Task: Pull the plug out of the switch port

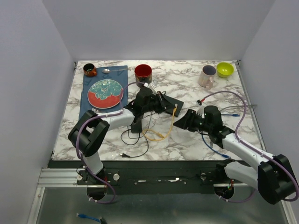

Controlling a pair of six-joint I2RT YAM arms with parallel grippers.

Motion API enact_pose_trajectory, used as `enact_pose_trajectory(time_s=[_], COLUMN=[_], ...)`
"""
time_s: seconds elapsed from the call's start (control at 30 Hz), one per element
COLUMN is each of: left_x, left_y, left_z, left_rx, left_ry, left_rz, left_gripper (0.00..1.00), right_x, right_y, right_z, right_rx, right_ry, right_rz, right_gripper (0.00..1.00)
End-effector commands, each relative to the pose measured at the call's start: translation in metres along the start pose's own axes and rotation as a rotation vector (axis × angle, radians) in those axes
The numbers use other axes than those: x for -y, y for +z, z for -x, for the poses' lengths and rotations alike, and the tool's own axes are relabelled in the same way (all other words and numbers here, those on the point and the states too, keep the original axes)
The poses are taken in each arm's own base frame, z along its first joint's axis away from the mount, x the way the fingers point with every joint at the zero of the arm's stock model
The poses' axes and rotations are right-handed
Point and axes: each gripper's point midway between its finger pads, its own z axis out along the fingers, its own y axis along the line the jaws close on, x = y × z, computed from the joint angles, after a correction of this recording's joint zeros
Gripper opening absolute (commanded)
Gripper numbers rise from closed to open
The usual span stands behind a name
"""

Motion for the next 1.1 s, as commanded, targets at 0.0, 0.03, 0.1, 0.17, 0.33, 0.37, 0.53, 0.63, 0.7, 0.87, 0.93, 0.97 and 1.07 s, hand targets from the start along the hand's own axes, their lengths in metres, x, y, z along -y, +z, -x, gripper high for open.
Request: enact_pose_trajectory(time_s=[0.0,0.03,0.1,0.17,0.33,0.37,0.53,0.63,0.7,0.87,0.93,0.97,1.07], left_x=[-0.004,-0.005,-0.002,0.004,0.013,0.015,0.023,0.019,0.021,0.005,0.006,0.003,-0.004], left_y=[-0.01,-0.011,-0.011,-0.009,-0.007,-0.007,-0.011,-0.026,-0.044,-0.09,-0.096,-0.098,-0.099], left_z=[0.001,-0.004,-0.008,-0.013,-0.023,-0.024,-0.03,-0.015,0.003,0.033,0.033,0.029,0.019], left_rx=[0.024,0.016,0.01,0.003,-0.009,-0.011,-0.02,0.035,0.112,0.26,0.27,0.261,0.24], left_ry=[0.018,0.017,0.022,0.029,0.043,0.042,0.051,0.067,0.102,0.074,0.058,0.048,-0.001], left_rz=[0.038,0.041,0.037,0.028,0.022,0.019,0.012,0.077,0.131,0.271,0.266,0.264,0.253], left_gripper=[0.0,0.0,0.0,0.0,0.0,0.0,0.0,0.47,0.64,0.75,0.75,0.75,0.75], right_x=[-0.025,-0.025,-0.033,-0.034,-0.034,-0.035,-0.011,-0.013,0.013,0.011,0.02,0.012,0.028], right_y=[-0.01,-0.011,-0.012,-0.009,0.001,0.004,0.008,-0.008,-0.021,-0.079,-0.1,-0.111,-0.132], right_z=[-0.015,-0.017,-0.016,-0.015,-0.018,-0.018,-0.015,0.011,0.025,0.112,0.129,0.145,0.164], right_rx=[-0.021,-0.024,-0.02,-0.022,-0.065,-0.074,-0.052,0.076,0.133,0.384,0.445,0.498,0.581], right_ry=[-0.029,-0.029,-0.036,-0.041,-0.057,-0.059,-0.042,-0.073,-0.084,-0.108,-0.093,-0.083,0.0], right_rz=[0.174,0.184,0.223,0.215,0.214,0.216,0.074,0.005,-0.186,-0.507,-0.626,-0.637,-0.733], right_gripper=[0.63,0.63,0.63,0.63,0.63,0.61,0.16,0.01,0.01,0.01,0.01,0.01,0.01])
